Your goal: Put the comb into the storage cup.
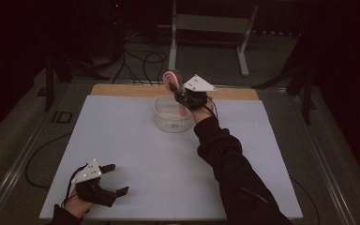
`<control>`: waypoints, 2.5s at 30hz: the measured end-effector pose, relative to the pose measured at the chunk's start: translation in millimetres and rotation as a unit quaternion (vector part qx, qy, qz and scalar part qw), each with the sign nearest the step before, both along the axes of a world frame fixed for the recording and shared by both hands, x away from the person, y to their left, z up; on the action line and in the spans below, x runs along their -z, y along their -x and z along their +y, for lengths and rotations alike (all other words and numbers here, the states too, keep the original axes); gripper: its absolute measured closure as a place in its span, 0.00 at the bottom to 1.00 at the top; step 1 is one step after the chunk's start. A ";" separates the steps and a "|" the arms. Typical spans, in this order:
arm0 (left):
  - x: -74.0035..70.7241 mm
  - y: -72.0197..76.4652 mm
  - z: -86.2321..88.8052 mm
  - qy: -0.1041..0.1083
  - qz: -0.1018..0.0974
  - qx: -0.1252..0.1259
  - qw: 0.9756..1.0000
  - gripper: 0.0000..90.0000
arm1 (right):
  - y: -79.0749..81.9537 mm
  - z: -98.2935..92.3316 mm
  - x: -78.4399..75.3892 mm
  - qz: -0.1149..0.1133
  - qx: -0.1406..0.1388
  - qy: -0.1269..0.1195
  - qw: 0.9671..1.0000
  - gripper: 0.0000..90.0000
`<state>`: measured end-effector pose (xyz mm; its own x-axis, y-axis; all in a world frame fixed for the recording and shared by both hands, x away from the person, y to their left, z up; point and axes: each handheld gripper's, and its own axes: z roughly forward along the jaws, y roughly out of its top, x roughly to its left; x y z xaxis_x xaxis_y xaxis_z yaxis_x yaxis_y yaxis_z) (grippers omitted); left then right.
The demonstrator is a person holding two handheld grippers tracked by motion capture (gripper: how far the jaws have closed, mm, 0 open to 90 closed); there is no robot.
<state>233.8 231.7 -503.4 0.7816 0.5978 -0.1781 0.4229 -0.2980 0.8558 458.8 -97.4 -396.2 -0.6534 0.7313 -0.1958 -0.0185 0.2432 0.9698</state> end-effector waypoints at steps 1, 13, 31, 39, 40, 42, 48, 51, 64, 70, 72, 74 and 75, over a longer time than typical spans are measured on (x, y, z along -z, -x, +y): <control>0.1 -0.1 -0.1 -0.001 0.000 0.000 1.000 0.00 | 0.0 0.6 1.5 -0.002 -0.001 0.000 1.000 0.72; -0.2 0.2 0.1 -0.001 0.000 0.002 1.000 0.00 | 0.0 10.9 20.0 -0.021 -0.002 0.048 0.999 0.72; -0.3 0.5 0.0 -0.002 -0.003 0.004 1.000 0.00 | 4.5 26.2 41.4 -0.037 -0.022 0.107 0.993 0.72; -0.3 0.3 0.0 -0.003 -0.002 0.004 1.000 0.00 | 12.3 35.1 46.8 -0.048 -0.045 0.136 0.989 0.72; -0.3 0.4 0.1 -0.003 -0.001 0.004 1.000 0.00 | 13.7 35.9 47.6 -0.049 -0.048 0.139 0.988 0.72; -0.3 0.5 0.2 -0.003 -0.002 0.003 1.000 0.00 | 16.2 37.2 49.1 -0.054 -0.050 0.142 0.987 0.71; -0.3 0.2 0.1 -0.003 -0.002 0.003 1.000 0.00 | 21.3 38.7 51.2 -0.050 -0.052 0.141 0.987 0.70; -0.3 0.2 0.5 -0.004 -0.002 0.002 1.000 0.00 | 25.3 40.1 53.6 -0.052 -0.054 0.151 0.986 0.70; -0.1 0.3 0.6 -0.002 -0.002 -0.001 1.000 0.00 | 36.6 43.3 61.4 -0.065 -0.060 0.170 0.981 0.68; -0.1 0.2 0.4 -0.003 -0.001 -0.001 1.000 0.00 | 36.7 42.2 61.2 -0.055 -0.071 0.167 0.982 0.60; 0.0 0.1 0.4 -0.004 -0.001 -0.001 1.000 0.00 | 36.0 42.0 61.8 -0.051 -0.073 0.169 0.982 0.56; 0.2 0.1 0.5 -0.003 -0.001 -0.002 1.000 0.00 | 35.7 42.4 62.7 -0.049 -0.070 0.170 0.982 0.52; 0.1 0.1 0.6 -0.004 -0.001 -0.002 1.000 0.00 | 34.6 42.3 62.8 -0.050 -0.072 0.172 0.981 0.50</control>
